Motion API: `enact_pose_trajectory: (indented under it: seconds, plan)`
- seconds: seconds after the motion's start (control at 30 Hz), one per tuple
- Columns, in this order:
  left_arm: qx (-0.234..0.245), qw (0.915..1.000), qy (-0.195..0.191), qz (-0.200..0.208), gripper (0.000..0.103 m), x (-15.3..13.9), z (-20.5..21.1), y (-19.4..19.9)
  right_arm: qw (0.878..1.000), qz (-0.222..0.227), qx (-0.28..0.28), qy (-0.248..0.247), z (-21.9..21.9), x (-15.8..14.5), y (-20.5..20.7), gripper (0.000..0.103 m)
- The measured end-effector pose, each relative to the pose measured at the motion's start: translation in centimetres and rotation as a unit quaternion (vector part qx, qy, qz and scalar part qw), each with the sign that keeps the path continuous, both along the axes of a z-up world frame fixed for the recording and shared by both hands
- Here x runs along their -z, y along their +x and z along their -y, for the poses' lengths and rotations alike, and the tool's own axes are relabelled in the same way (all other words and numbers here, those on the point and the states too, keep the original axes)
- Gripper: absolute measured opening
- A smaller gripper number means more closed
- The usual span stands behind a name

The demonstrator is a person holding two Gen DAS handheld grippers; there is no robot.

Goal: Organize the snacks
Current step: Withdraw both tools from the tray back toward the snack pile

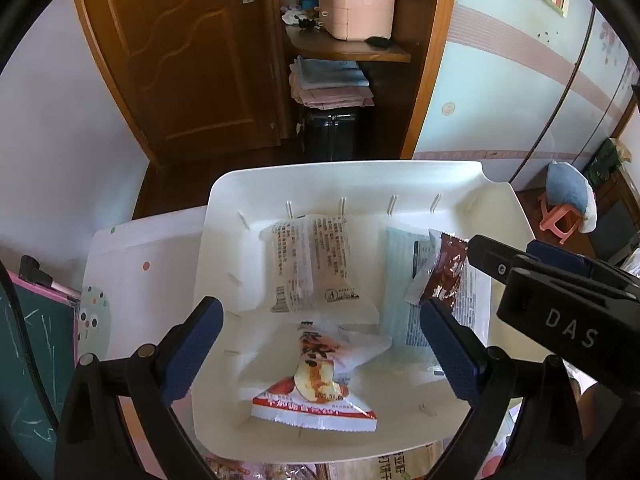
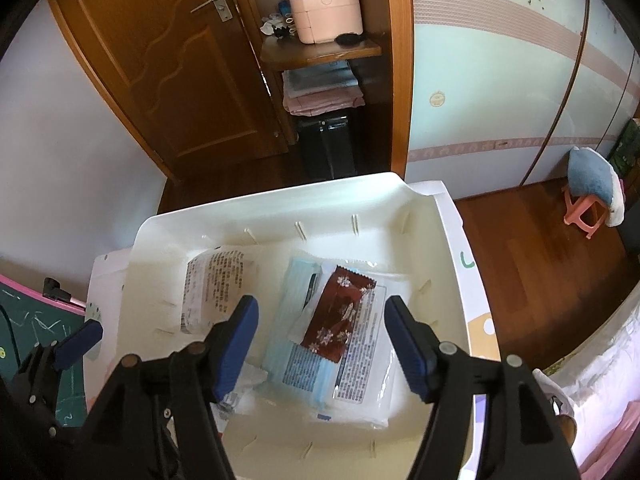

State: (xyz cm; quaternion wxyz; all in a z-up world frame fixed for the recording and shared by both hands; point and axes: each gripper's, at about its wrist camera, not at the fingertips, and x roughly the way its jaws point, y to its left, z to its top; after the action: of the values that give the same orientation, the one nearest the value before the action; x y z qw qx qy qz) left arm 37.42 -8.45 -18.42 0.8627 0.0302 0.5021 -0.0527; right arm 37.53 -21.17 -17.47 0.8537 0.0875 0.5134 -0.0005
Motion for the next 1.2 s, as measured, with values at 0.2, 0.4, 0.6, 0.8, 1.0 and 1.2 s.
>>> enact_pose_trajectory:
  seconds: [0.2,0.4,0.6,0.8,1.0,1.2]
  plan:
    - [-0.001,0.9999,-0.004,-0.01,0.099,0.1,-0.3,-1.4,1.0,-0.013,-0.003,-0.001,-0.3,0.2,-1.2,0.066]
    - [0.001,0.9998,-0.01,-0.015,0.099,-0.2,-0.5,-3.5,1.0,-0.018,-0.007,-0.016,-1.0,0.1,-2.9,0.066]
    - [0.008,0.9999,-0.012,-0.007,0.099,-2.0,-1.5,-6.9,0.999,-0.008,-0.011,-0.035,-1.0,-1.8,-5.8,0.066]
    - [0.009,0.9997,-0.018,0.016,0.099,-5.0,-3.1,-10.9,0.999,0.013,-0.004,-0.043,0.3,-4.7,-9.6,0.066]
    - [0.014,0.9985,-0.033,0.042,0.099,-7.9,-4.6,-15.4,0.998,0.043,-0.008,-0.054,1.9,-7.5,-14.4,0.066]
    - [0.025,0.9978,-0.045,0.042,0.099,-8.4,-4.7,-19.0,0.996,0.053,-0.037,-0.066,2.0,-8.3,-18.8,0.066]
